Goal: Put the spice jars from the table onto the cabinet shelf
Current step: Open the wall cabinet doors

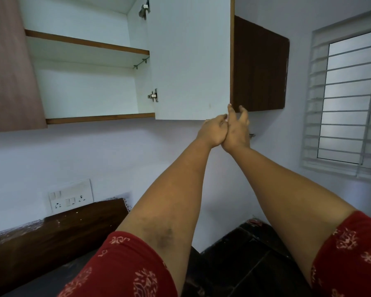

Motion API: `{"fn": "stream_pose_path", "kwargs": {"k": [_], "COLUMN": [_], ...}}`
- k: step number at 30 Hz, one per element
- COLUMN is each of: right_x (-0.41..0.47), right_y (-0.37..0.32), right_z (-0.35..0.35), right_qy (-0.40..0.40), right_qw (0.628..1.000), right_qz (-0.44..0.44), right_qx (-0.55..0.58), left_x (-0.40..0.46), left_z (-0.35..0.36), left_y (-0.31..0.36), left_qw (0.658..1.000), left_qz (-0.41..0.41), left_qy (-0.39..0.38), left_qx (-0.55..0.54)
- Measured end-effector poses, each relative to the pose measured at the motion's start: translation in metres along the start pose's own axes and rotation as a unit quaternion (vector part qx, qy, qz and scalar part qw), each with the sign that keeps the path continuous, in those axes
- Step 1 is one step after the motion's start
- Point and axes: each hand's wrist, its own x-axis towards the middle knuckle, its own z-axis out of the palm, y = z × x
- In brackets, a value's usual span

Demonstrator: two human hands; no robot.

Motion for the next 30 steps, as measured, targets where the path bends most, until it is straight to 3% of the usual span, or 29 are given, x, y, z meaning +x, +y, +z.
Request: {"fn": "stream_pose_path", "kwargs": {"k": [2,4,8,14,21,27,30], "right_x": [-0.006,-0.013,-0.025,-0.056,-0.117,-0.161,-0.177], "right_y": [-0.007,-0.02,-0.043,-0.079,-0.147,-0.206,-0.224], "right_z": [0.007,0.014,0.041,0.115,0.214,0.289,0.323], "right_qy": [0.059,0.083,0.056,-0.063,-0.143,-0.198,-0.21], "right_qw": [0.98,0.966,0.965,0.969,0.953,0.933,0.923], "right_qz": [-0.097,-0.144,-0.201,-0.235,-0.259,-0.279,-0.297], "right_qx": [-0.163,-0.199,-0.158,-0.047,0.058,0.115,0.126], "left_x": [-0.002,-0.005,-0.022,-0.061,-0.118,-0.157,-0.17], "left_z": [-0.01,-0.025,-0.064,-0.142,-0.251,-0.343,-0.375], "left_y": [-0.004,-0.01,-0.03,-0.09,-0.155,-0.201,-0.227], "left_qw": [0.999,0.995,0.977,0.924,0.865,0.819,0.813], "left_qz": [-0.001,-0.001,0.016,-0.009,-0.097,-0.108,-0.108], "left_qy": [0.044,0.093,0.189,0.293,0.333,0.34,0.341], "left_qx": [0.009,0.017,0.093,0.244,0.362,0.449,0.46]}}
